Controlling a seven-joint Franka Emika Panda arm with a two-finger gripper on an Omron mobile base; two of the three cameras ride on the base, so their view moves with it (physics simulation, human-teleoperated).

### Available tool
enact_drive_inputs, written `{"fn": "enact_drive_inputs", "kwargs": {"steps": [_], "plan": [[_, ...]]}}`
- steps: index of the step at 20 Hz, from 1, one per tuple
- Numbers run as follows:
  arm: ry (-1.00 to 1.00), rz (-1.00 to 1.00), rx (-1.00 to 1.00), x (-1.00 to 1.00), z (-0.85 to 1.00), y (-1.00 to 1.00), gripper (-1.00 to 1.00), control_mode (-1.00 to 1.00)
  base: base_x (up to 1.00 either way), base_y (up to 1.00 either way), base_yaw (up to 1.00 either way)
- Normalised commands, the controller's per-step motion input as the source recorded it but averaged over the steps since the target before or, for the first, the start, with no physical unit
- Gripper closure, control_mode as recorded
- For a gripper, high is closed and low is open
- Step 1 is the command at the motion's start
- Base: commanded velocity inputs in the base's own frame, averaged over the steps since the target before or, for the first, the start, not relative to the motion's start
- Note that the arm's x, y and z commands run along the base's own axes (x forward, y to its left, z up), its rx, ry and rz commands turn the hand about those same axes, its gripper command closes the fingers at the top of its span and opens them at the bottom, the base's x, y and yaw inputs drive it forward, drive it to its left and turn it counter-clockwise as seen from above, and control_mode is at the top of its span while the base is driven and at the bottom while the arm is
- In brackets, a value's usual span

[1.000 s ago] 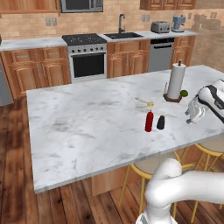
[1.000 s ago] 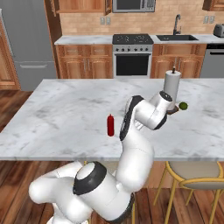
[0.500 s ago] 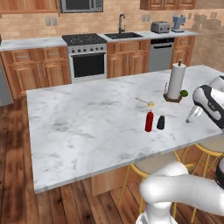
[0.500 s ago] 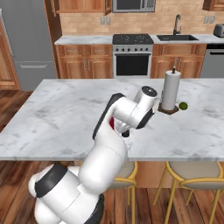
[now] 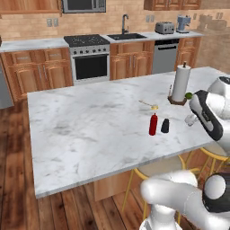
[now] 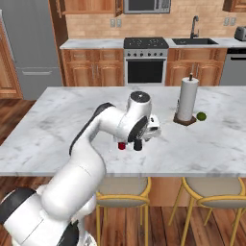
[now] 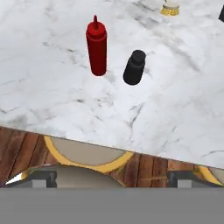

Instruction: Move the ketchup and shaker from the cabinet to the dining counter.

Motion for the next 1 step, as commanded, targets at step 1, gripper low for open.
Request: {"fn": "enact_drive_inputs", "kwargs": {"steps": [1], "plan": [[0.05,-0.50,0.02,-0.39,0.16,0.24,-1.00,-1.00,0.00,0.00,0.00]]}}
